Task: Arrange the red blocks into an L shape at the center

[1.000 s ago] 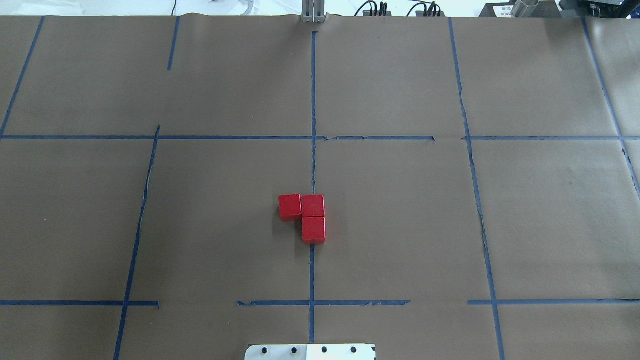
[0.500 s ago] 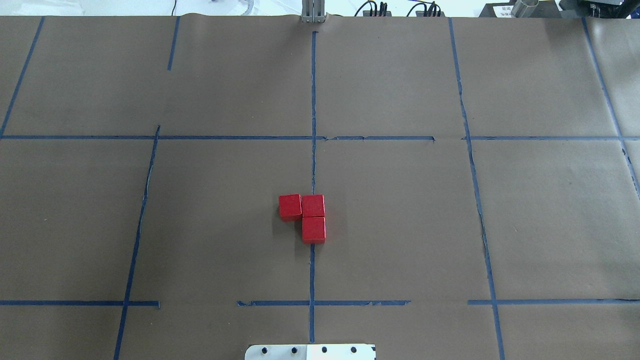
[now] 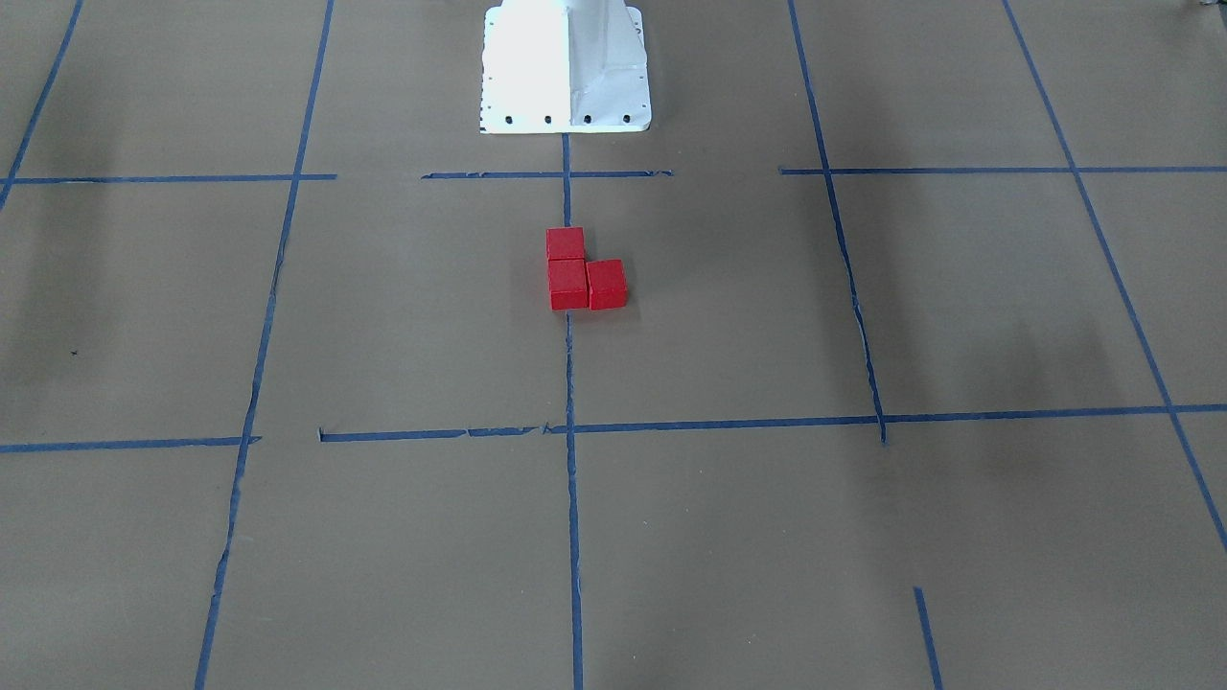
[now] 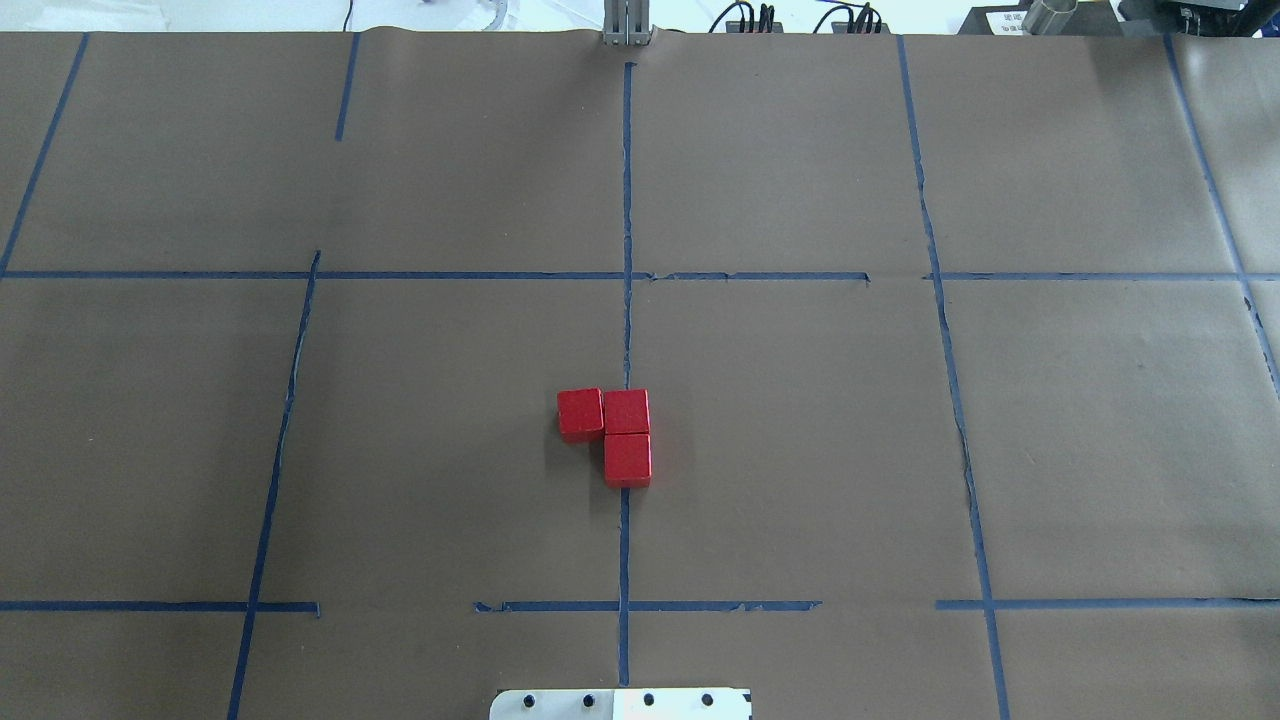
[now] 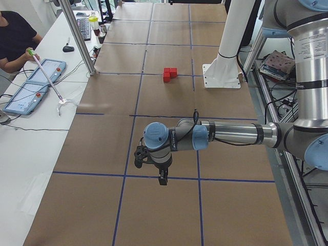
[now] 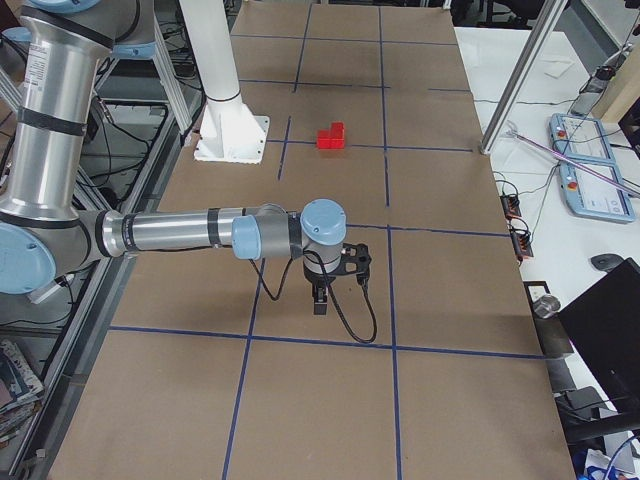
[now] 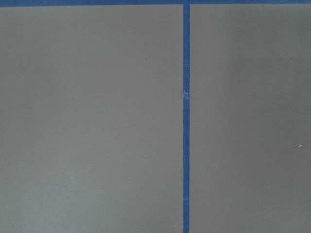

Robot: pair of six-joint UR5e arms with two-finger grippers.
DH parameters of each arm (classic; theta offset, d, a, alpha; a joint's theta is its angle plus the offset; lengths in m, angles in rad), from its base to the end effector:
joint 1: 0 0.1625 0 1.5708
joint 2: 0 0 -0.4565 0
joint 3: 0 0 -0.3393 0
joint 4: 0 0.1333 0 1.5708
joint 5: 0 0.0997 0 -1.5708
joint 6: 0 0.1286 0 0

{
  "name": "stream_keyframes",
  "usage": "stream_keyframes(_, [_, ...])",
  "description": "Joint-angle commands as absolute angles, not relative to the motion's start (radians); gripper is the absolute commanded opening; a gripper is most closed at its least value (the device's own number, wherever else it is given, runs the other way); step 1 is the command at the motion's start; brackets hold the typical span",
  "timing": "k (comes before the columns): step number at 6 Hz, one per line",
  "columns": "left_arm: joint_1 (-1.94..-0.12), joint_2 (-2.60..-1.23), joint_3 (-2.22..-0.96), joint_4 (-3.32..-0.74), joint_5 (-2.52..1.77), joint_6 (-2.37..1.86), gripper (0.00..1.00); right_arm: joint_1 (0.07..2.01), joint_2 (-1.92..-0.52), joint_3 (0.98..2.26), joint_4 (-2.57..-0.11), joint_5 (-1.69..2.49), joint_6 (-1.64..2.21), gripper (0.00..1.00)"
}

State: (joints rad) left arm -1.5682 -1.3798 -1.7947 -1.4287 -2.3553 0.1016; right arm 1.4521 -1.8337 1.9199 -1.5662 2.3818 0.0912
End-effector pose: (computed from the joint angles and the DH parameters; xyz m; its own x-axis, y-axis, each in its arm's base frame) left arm -0.0416 -0.3418 0.7009 0.7040 0.0261 -0.7097 -0.0744 0.9965 -0.0372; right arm 0.0011 -0.3292 0.6533 0.6841 -0.0562 0.7272 0.0559 0.9981 0.0245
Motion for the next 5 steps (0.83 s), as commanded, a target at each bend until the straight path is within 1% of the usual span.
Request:
stream_keyframes(1, [-1.566, -1.388, -1.812, -1.428, -2.353, 0.101, 1.00, 1.445, -1.853, 1.924, -1.566, 2.359, 0.081, 1.00])
stream_keyframes(5, [-1.563, -1.397, -1.813, -1.431, -2.356, 0.103, 1.00, 1.445, -1.865, 1.937, -1.566, 2.368, 0.081, 1.00])
